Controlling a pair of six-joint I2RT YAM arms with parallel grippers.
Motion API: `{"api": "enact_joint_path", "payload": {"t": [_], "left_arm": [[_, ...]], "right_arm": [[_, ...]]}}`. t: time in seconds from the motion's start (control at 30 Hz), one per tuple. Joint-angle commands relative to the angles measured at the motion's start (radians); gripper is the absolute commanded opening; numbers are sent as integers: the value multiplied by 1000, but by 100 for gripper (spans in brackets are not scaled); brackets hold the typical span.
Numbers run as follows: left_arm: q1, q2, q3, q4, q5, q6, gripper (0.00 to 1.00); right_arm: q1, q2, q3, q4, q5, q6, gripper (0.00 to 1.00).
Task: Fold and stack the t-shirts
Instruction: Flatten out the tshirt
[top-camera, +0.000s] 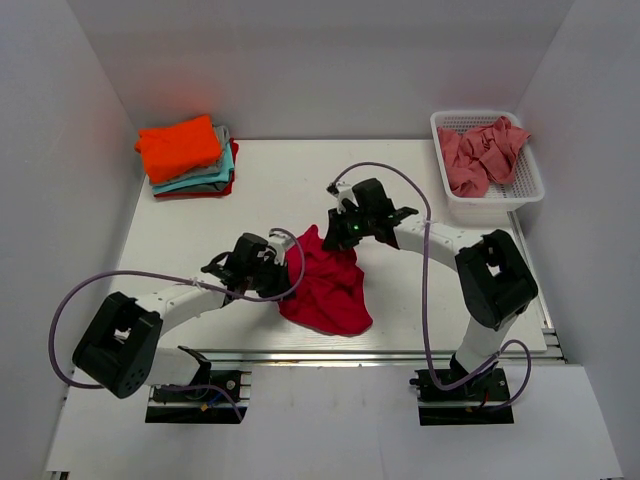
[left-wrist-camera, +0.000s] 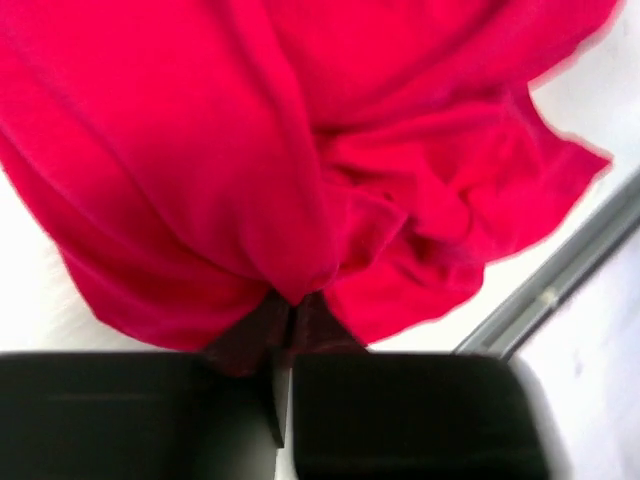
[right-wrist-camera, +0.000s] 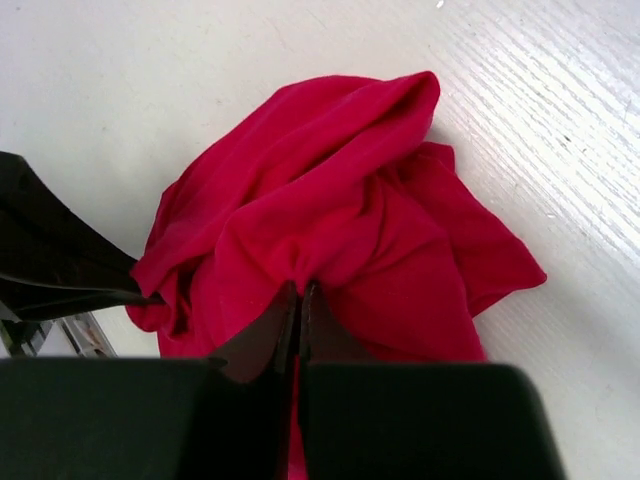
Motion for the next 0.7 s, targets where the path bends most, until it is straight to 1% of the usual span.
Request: {"api": "enact_joint_path", "payload": {"t": [0.0,0.03,0.1,0.13,0.17,0.2,0.23,0.27,0.33,0.37,0.4,0.43,0.47,0.5,0.53,0.57,0.63,0.67], "left_arm": [[-9,-7,80,-41,-113,12,0],[-9,-23,93,-51,-139,3,0],[-18,-47,136,-74,-237,-11,0],[-18,-59,158,-87,-282,-23,0],[-18,-72,214,-100,-349,-23,0],[-18,-72,247,-129,-388,-23,0],[-18,-72,282,-143,-431,-23,0],[-18,-58,352,-156,-515,-8,0],[-18,-40,431,-202,-589,6,0],[-18,-40,504,-211,-651,38,0],[-18,-24,543,-225,-688,38,0],[-18,-11,578,-236,-751,49,0],[-18,-10,645,-246,-782,58,0],[-18,0,681,-257,-807,72,0],[-18,0,710,-248,-818,93,0],[-18,0,757,-248,-833,110,0],[-18,0,798,-216,-833,171,0],[-18,-9,839,-207,-847,187,0]], "right_arm": [[13,-24,45,5,38,-9,0],[15,-47,43,14,69,-11,0],[13,-66,26,45,106,5,0],[13,-99,23,57,170,9,0],[8,-112,22,97,199,9,0],[11,-124,28,106,233,6,0],[10,-165,34,111,334,5,0],[8,-182,45,129,368,2,0],[7,-236,48,163,469,-20,0],[8,-291,60,178,533,-27,0],[7,-305,68,189,604,-41,0],[7,-320,72,195,632,-63,0],[5,-364,86,203,701,-92,0],[5,-378,98,220,716,-110,0],[4,-394,120,221,726,-168,0],[5,-424,133,220,776,-178,0],[5,-458,178,212,795,-196,0],[4,-469,187,220,828,-243,0]]}}
